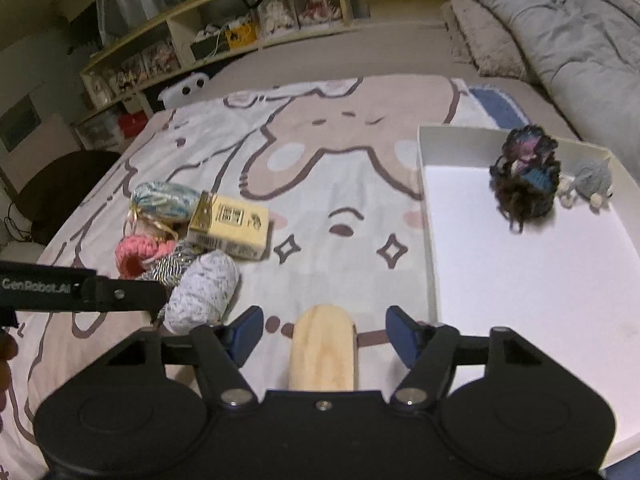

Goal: Organize objects
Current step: 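Grasp the white yarn ball with left tool while right tool grasps wooden board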

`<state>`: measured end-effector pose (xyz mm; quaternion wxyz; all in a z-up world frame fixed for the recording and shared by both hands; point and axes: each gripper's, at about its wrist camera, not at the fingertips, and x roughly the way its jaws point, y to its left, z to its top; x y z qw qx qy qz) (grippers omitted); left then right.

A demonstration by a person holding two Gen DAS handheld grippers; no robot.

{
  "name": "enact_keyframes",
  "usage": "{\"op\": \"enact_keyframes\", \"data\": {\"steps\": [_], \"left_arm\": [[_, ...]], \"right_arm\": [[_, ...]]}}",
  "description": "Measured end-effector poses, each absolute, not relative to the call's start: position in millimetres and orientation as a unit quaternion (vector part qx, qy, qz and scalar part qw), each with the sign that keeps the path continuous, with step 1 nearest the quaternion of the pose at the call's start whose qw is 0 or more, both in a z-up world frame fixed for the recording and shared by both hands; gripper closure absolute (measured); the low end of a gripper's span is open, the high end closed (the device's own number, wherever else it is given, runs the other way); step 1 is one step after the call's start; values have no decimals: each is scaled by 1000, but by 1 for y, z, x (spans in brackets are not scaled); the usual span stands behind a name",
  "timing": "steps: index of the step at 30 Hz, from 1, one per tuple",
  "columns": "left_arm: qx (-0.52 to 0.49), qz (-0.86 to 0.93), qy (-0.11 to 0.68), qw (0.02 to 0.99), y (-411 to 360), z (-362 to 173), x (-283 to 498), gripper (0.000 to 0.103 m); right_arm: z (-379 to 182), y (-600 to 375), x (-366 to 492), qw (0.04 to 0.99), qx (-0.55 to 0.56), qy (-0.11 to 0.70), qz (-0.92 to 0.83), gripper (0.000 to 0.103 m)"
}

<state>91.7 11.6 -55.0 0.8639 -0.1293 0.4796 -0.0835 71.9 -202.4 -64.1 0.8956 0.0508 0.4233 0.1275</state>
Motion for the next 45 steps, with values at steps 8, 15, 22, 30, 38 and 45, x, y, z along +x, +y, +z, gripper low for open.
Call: {"op": "enact_keyframes", "data": {"steps": [8,15,22,30,38,45], "left_arm": [[-114,-75,496,858,0,-78,105,54],[-90,-60,499,860,-1,-94,113,53],[-86,-74,519,847,-4,-96,112,67],[-91,-67,535,837,-1,-93,97,69],[-88,-66,560,821,3,-88,68,69],[-96,-61,556,824,3,-89,69,59]], "right_arm": [[-83,-189,78,880,15,462,111,46],[-86,-183,79,877,-16,467,106,45],[-92,-173,76,867,-61,481,112,50],[-91,-171,68,863,-69,484,128,59],[-89,-173,44,851,-60,500,146,59],[-87,-178,32,836,-12,523,166,58]]}}
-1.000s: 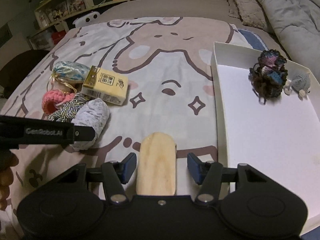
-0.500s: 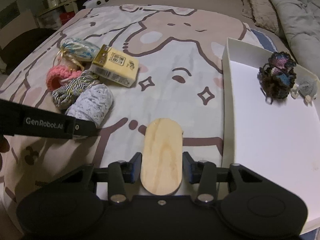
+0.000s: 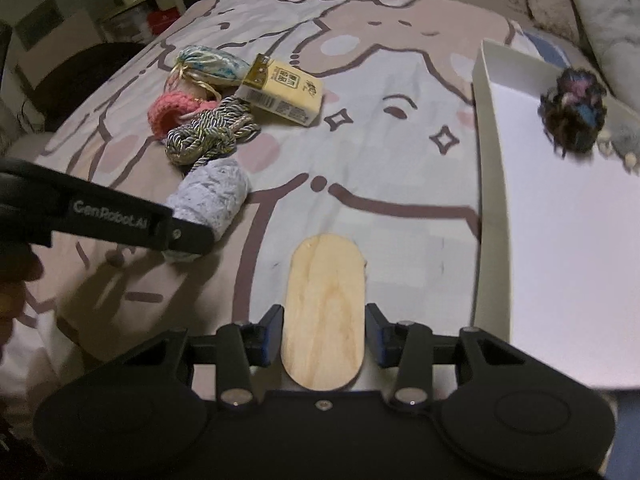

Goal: Organize objects
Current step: 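Grasp the white yarn ball with left tool while right tool grasps wooden board, then carry yarn ball and wooden board into the white tray and release both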

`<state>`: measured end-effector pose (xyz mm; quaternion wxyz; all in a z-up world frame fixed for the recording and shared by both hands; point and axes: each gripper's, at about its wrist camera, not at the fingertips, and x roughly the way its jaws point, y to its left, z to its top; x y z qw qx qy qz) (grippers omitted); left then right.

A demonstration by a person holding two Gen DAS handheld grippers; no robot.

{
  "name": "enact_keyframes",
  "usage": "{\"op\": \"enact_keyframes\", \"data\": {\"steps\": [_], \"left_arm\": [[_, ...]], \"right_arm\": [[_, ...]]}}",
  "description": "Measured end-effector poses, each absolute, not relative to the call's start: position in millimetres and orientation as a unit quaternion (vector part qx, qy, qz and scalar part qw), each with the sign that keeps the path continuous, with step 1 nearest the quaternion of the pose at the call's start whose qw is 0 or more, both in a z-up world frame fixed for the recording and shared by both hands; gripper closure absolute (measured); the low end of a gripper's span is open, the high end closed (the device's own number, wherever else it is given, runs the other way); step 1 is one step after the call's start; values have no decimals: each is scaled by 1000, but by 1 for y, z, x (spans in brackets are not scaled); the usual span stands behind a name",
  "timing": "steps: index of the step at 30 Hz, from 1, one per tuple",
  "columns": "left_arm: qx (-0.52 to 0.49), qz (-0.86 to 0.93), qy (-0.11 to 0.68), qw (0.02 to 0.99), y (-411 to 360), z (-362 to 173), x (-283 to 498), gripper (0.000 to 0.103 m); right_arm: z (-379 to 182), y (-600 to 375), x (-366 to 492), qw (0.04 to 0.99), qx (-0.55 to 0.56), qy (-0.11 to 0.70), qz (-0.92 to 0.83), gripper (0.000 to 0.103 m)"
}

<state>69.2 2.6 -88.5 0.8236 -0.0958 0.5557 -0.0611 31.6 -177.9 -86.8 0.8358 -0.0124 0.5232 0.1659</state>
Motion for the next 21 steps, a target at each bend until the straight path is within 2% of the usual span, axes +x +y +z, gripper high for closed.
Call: {"op": "enact_keyframes", "data": {"steps": [1,2,4,7,9,11,14,17,21], "left_arm": [[-96,-61,555,824,1,-90,72,57],[-95,-61,554,825,-1,-91,74,55],[-89,-61,555,825,-4,-95,78,54],[-80,-64,559,823,-10,-100,83,54],[-70,-65,558,824,-13,-102,85,54],[-63,-63,556,826,-16,-104,86,54],[-50,-64,555,828,-20,-106,87,55],[-49,-71,554,828,-21,-104,87,63],[-67,-68,549,830,-12,-97,88,66]], "right_arm": [[-88,-182,35,833,7,530,160,57],[-89,-185,39,828,23,538,154,51],[-93,-186,42,822,34,548,148,45],[-96,-182,42,822,20,551,142,45],[-96,-179,41,823,15,550,146,46],[-97,-177,42,823,12,549,145,55],[-99,-175,44,824,5,547,143,58],[-97,-173,42,830,-3,538,147,59],[-87,-176,41,840,5,520,153,59]]}}
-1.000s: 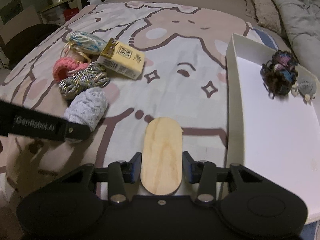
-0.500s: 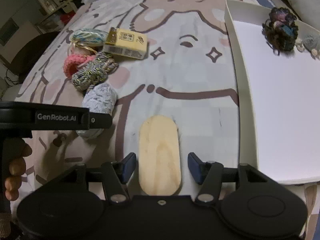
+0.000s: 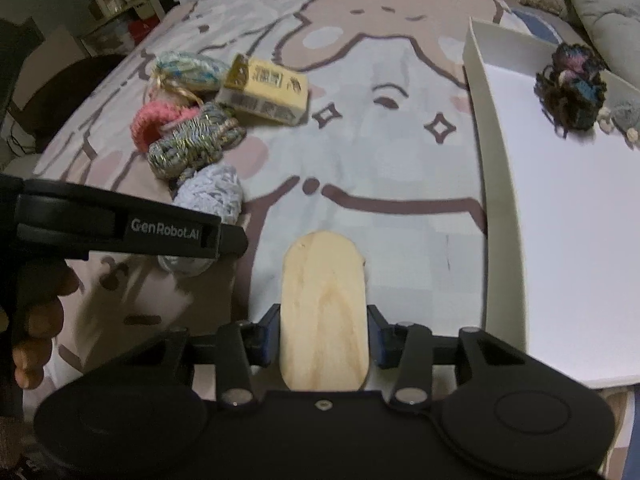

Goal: Organize objects
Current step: 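Carry yarn ball and wooden board into the white tray and release both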

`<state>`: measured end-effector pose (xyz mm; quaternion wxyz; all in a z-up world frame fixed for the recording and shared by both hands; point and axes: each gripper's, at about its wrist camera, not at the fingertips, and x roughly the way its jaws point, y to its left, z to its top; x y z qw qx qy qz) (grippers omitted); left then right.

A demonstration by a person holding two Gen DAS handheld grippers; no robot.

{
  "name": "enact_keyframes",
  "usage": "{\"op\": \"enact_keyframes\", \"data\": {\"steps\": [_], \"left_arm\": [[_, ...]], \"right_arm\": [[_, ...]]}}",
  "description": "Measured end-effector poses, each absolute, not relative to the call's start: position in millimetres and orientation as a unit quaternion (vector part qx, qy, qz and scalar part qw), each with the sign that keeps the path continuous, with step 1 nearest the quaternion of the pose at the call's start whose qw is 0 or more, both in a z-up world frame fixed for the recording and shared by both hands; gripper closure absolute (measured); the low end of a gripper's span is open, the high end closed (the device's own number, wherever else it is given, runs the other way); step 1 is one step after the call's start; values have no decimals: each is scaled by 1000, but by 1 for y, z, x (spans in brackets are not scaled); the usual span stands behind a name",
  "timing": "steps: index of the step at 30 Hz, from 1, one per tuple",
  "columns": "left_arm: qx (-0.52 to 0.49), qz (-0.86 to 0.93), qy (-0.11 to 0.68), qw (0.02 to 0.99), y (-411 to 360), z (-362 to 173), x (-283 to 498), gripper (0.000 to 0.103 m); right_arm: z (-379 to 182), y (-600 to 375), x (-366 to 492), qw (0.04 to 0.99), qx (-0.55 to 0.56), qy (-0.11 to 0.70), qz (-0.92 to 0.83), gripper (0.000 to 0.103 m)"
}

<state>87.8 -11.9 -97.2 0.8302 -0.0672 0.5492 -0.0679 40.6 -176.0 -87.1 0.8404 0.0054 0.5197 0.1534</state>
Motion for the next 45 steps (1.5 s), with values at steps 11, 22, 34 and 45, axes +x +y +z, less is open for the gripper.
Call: {"op": "enact_keyframes", "data": {"steps": [11,22,34,45], "left_arm": [[-100,-64,506,854,2,-62,79,66],[-92,-84,437,891,-20,-6,85,66],[-92,-128,425,891,-95,4,118,66],[-79,-160,440,880,-172,-17,162,66]], "right_arm": [[-48,-188,35,876,23,457,156,59],[6,-230,58,913,43,386,124,59],[10,-300,109,922,84,372,60,59],[-18,-369,136,924,80,373,-14,59]]}}
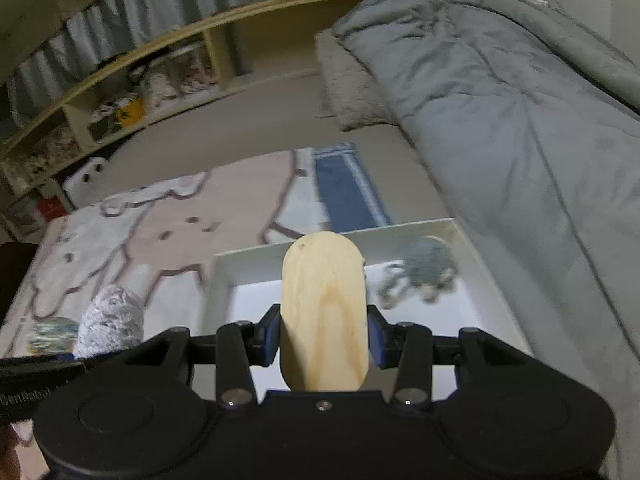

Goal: Organize objects
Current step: 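Carry yarn ball and wooden board into the white tray and release both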

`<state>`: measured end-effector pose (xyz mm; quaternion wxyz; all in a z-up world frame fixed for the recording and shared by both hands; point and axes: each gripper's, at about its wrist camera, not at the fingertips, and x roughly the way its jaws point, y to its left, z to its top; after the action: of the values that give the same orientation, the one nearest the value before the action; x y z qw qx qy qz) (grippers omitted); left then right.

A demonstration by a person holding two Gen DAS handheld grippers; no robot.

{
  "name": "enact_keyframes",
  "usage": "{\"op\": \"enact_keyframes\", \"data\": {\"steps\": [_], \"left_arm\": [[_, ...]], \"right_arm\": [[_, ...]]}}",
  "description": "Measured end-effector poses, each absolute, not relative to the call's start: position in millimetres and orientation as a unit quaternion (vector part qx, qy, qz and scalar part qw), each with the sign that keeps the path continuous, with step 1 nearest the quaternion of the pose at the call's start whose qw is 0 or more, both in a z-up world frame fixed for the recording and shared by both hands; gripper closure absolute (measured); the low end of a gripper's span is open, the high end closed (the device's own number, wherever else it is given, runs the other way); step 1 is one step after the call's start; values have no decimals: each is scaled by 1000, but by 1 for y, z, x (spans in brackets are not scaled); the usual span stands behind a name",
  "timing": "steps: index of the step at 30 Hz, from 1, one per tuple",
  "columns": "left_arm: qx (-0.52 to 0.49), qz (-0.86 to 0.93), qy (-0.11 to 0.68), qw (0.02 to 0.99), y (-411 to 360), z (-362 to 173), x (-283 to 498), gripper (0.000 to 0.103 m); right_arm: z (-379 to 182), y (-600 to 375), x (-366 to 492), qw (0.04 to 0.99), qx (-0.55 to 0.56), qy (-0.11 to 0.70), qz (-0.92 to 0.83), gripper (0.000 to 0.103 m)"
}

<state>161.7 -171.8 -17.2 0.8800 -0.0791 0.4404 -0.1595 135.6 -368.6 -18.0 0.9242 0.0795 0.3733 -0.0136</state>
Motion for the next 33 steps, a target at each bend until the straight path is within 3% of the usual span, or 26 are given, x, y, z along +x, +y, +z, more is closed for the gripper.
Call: {"op": "enact_keyframes", "data": {"steps": [17,20,21,23,33], "left_arm": [[-56,-161,450,877,-220,-60,229,66],[-45,-158,444,881,-222,-63,235,61],[-40,-157,447,880,-223,-65,236,45],[-37,-160,452,877,-224,-66,235,36],[-23,-159,453,877,-223,-59,225,34]], "right_arm": [[-80,-399,174,902,70,426,-27,59],[-83,-400,177,900,78,428,-25,59],[-84,-403,177,900,86,427,-29,57],[-83,-408,176,898,88,429,-46,27],[-67,-419,160,900,90,421,-67,27]]}}
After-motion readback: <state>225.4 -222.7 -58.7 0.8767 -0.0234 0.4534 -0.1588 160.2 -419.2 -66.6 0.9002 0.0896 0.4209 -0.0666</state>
